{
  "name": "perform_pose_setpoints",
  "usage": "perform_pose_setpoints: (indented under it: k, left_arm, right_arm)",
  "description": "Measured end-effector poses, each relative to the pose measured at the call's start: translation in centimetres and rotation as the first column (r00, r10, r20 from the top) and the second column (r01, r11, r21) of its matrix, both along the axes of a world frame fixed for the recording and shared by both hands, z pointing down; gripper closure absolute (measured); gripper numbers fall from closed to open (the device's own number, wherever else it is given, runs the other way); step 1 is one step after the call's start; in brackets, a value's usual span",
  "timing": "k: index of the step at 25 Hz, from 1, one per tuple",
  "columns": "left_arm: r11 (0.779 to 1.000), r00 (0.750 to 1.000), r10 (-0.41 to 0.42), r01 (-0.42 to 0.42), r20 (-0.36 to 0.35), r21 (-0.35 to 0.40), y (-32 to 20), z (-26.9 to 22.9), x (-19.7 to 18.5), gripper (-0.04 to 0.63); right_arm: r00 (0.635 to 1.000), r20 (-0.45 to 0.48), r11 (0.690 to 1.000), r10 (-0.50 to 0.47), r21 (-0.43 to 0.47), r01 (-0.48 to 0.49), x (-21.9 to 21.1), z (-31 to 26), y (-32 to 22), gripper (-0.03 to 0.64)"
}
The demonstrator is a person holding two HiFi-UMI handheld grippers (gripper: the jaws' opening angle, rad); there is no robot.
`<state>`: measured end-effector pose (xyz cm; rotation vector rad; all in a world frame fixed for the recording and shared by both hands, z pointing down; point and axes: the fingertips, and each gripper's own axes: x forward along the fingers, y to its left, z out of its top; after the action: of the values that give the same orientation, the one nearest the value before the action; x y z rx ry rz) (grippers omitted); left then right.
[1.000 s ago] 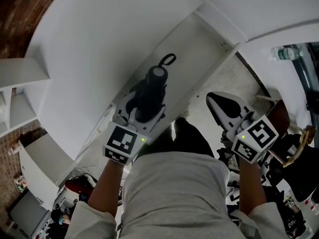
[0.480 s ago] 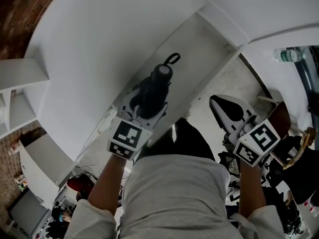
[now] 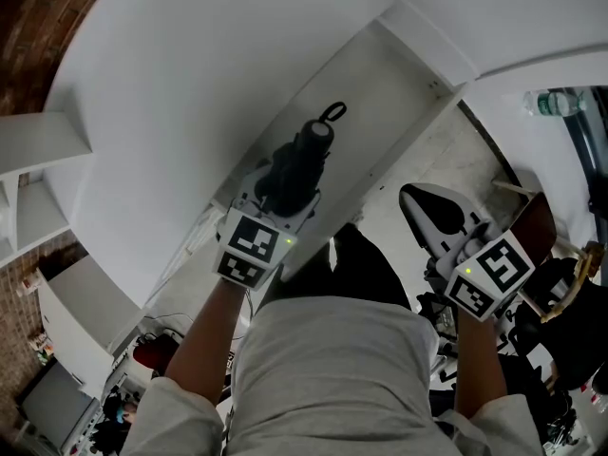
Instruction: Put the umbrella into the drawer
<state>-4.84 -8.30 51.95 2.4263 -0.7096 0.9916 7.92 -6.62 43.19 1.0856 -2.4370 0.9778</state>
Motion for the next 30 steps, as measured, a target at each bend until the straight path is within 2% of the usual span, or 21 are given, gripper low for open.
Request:
perform_pose_setpoints:
  k: [13, 22, 30]
  left_arm:
    - [0.998, 0.995, 0.062, -0.059, 0.082, -0.035, 1.2, 2.9, -0.4, 0.331]
    - [0.994, 0.992, 0.087, -0.081, 0.089, -0.073, 1.6, 4.9, -0.2, 0.331]
    - [0.994, 0.993, 0.078, -0.07, 0.09, -0.087, 1.1, 5.8, -0.2, 0.331]
  right_arm:
    - [1.0, 0.01, 1.0, 0.011, -0.014, -0.011, -0.7, 0.7, 0.5, 0.589]
    - [1.0, 0.009, 0.999, 0.03, -0.028, -0.03, -0.5, 1.2, 1.3, 0.589]
    - [0.999, 0.012, 0.998, 0.05, -0.037, -0.05, -0.3, 1.6, 1.9, 0.589]
